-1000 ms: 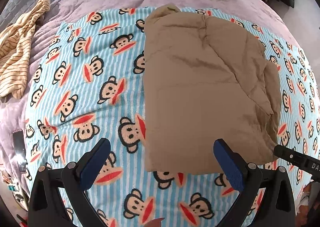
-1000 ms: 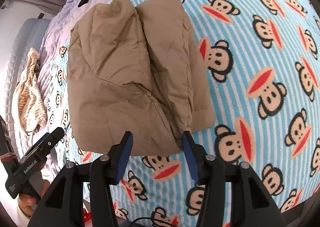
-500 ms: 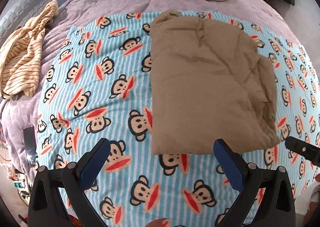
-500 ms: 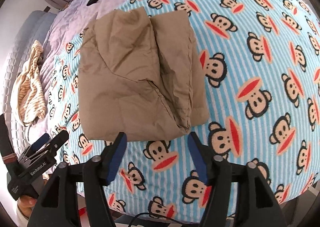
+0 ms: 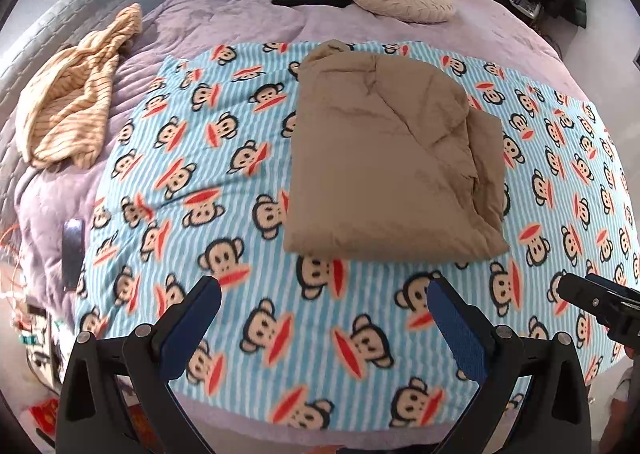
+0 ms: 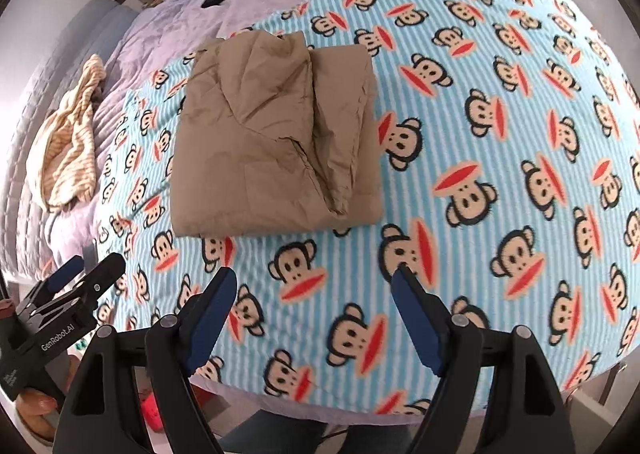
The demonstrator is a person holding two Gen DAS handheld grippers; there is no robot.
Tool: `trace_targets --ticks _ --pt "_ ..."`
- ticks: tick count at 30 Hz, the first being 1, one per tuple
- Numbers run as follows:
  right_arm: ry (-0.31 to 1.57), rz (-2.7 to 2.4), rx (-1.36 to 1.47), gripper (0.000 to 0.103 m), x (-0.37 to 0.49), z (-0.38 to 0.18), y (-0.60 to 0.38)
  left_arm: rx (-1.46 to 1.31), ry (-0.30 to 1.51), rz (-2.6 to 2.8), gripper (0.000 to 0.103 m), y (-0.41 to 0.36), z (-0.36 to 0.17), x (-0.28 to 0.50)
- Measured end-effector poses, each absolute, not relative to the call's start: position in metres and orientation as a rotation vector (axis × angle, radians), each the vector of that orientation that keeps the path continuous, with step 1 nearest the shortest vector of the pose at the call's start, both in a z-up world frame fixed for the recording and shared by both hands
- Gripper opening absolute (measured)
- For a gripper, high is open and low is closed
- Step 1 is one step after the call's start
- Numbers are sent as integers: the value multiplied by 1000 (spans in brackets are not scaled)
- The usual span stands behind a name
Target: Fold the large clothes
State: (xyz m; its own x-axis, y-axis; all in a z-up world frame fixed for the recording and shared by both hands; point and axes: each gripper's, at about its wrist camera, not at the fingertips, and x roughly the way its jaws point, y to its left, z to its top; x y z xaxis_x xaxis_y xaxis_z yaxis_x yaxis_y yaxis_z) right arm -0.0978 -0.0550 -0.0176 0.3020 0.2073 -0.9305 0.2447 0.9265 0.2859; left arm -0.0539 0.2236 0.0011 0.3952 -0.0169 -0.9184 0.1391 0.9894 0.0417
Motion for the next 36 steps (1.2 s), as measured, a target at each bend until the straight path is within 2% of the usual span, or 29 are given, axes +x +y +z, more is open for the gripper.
trace_targets --ticks 5,8,9,12,21,36 --pt "1243 -26 357 84 -112 0 -49 116 1140 -84 103 230 14 -73" --pt "1204 -32 314 91 -114 13 -42 138 1118 -97 103 233 21 -70" --pt "1179 -42 300 98 -113 18 -39 143 1108 -100 103 235 25 -67" --pt "1129 -65 294 103 -108 27 -29 154 1076 -115 103 242 33 -56" --pt "1031 -188 310 103 -78 56 -6 166 995 -165 103 265 67 -10" --pt "989 -225 235 103 -71 86 13 114 950 -168 103 273 90 -5"
